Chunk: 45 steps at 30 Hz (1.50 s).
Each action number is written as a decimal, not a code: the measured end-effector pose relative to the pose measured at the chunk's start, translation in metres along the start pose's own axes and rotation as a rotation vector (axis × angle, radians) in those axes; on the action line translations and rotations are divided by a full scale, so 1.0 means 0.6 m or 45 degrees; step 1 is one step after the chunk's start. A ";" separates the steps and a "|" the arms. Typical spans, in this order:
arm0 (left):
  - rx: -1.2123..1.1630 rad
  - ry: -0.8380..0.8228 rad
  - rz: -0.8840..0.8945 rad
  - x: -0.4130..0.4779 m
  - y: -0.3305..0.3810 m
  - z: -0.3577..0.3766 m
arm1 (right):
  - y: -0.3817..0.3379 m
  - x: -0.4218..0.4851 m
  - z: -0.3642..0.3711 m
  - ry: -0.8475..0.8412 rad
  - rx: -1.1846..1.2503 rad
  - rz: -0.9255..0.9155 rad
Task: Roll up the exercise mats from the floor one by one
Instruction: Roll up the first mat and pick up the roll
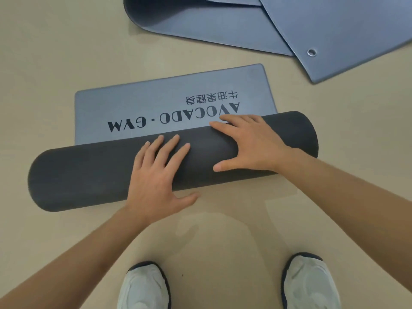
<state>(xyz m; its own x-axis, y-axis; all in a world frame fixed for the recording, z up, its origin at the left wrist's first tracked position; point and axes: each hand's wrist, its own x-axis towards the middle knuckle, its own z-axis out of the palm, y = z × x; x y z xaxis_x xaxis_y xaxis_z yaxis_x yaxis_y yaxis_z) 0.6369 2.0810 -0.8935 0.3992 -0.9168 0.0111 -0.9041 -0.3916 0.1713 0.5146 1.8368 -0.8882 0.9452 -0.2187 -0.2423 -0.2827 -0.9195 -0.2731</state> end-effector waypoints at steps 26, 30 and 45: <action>-0.145 -0.486 -0.039 0.202 -0.095 -0.057 | 0.077 0.023 -0.049 0.136 -0.379 0.097; -0.144 -0.517 -0.051 0.184 -0.087 -0.069 | 0.053 -0.004 -0.033 0.167 -0.355 0.098; -0.182 -0.408 -0.042 -0.068 -0.010 -0.067 | -0.061 -0.162 0.031 -0.028 -0.166 0.147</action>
<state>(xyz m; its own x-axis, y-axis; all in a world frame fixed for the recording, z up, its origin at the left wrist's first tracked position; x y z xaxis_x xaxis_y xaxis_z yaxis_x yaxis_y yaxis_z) 0.6322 2.1242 -0.8555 0.3391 -0.8908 -0.3026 -0.8520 -0.4272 0.3028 0.4300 1.8981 -0.8720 0.9035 -0.3193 -0.2858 -0.3642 -0.9236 -0.1194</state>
